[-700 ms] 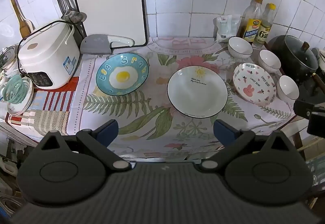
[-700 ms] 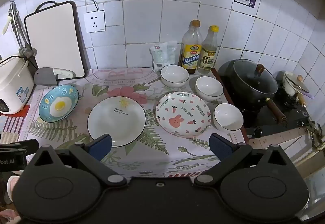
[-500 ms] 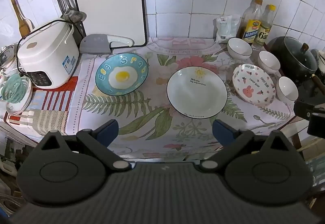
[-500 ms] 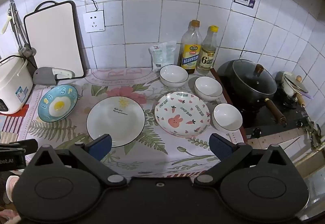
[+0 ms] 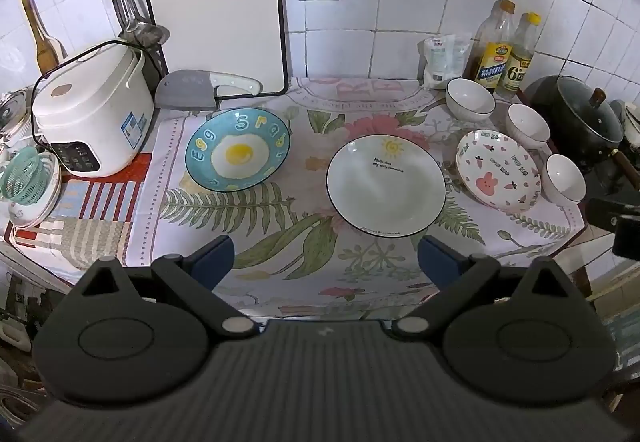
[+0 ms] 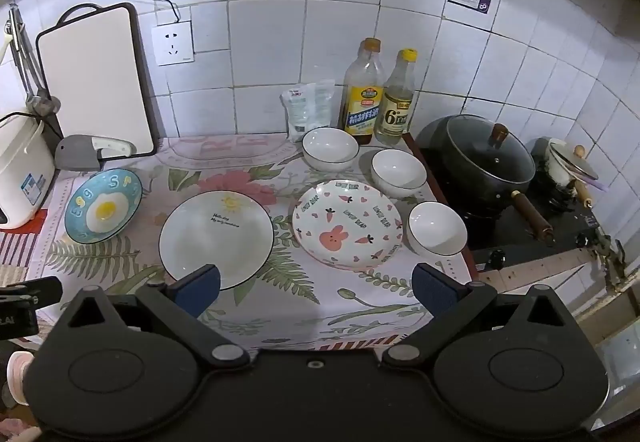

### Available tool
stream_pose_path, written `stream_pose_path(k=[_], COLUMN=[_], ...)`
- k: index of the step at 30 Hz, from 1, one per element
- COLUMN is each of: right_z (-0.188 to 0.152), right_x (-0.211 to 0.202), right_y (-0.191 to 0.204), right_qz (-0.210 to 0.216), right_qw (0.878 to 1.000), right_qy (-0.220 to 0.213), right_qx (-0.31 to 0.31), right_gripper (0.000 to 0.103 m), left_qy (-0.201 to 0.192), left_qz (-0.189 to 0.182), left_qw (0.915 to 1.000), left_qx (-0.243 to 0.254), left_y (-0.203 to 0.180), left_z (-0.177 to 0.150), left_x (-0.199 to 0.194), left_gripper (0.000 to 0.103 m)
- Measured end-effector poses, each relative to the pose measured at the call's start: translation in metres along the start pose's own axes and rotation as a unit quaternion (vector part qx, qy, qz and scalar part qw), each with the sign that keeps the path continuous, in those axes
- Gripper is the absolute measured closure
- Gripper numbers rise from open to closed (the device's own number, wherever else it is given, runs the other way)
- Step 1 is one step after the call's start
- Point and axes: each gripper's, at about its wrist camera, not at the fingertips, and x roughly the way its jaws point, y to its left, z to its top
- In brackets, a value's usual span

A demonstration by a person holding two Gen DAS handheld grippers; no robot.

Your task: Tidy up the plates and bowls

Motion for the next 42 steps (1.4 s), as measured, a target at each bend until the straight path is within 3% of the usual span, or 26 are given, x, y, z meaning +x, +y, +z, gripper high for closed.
stream_pose_path(k=[42], right_z=[-0.001], right_x=[0.012], right_y=[-0.004], right_qz=[-0.021], right_qw=[1.000], right_qy=[0.007], right_qx=[-0.009], right_gripper=[0.000], left_qy=[-0.002], left_qz=[-0.006], left_qw=[0.9999], left_qx=[-0.011], left_y=[0.010], left_z=[-0.005], left_x=[0.011], left_gripper=[0.002])
